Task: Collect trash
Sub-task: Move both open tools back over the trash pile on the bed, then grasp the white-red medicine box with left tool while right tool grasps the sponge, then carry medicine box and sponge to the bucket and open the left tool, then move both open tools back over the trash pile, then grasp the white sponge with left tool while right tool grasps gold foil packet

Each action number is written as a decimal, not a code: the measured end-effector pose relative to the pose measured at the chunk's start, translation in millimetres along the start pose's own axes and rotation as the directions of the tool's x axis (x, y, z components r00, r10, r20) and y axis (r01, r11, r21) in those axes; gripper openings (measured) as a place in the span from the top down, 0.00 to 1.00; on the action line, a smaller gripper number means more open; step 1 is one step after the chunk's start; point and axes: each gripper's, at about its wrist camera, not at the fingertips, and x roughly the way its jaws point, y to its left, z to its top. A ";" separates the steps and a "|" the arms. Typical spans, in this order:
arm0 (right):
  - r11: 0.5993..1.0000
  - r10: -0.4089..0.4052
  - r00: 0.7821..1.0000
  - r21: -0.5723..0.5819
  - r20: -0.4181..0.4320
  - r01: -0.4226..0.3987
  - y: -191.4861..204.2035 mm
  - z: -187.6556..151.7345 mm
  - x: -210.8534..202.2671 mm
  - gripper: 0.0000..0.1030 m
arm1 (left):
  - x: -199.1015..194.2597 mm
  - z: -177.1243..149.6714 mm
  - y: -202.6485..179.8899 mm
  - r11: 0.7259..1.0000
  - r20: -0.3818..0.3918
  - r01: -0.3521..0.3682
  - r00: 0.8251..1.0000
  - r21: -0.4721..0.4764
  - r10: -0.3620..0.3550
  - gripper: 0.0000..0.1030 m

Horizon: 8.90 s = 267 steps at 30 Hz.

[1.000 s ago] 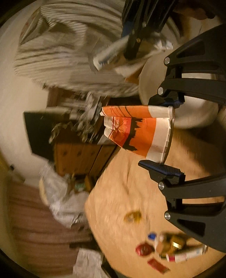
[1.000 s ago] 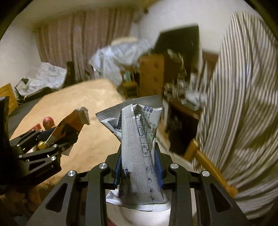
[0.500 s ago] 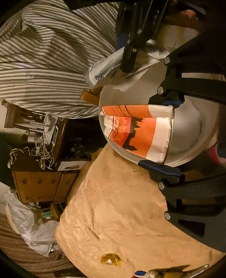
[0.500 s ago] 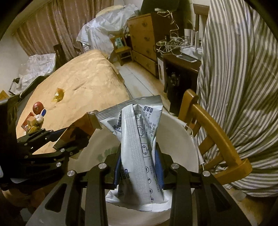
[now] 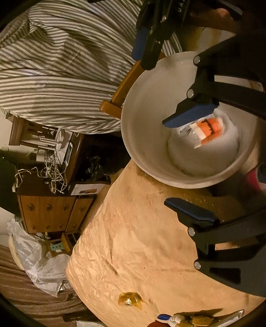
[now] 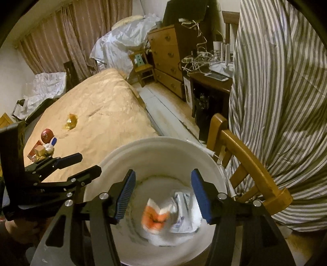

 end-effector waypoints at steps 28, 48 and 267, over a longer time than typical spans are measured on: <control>0.825 0.427 0.899 -0.363 -0.098 -0.432 325.6 -37.4 49.7 0.25 | -120.7 -165.5 359.5 0.745 -0.106 -0.390 0.911 -0.541 0.399 0.16; 0.579 0.495 0.817 -0.589 -0.296 -0.564 478.4 3.0 171.7 0.32 | -166.1 -226.8 404.6 0.718 -0.091 -0.394 0.902 -0.573 0.422 0.48; 0.751 0.274 0.893 -0.500 -0.357 -0.431 472.6 -43.5 192.0 0.51 | -137.7 -203.7 442.8 0.807 -0.136 -0.407 0.912 -0.427 0.388 0.64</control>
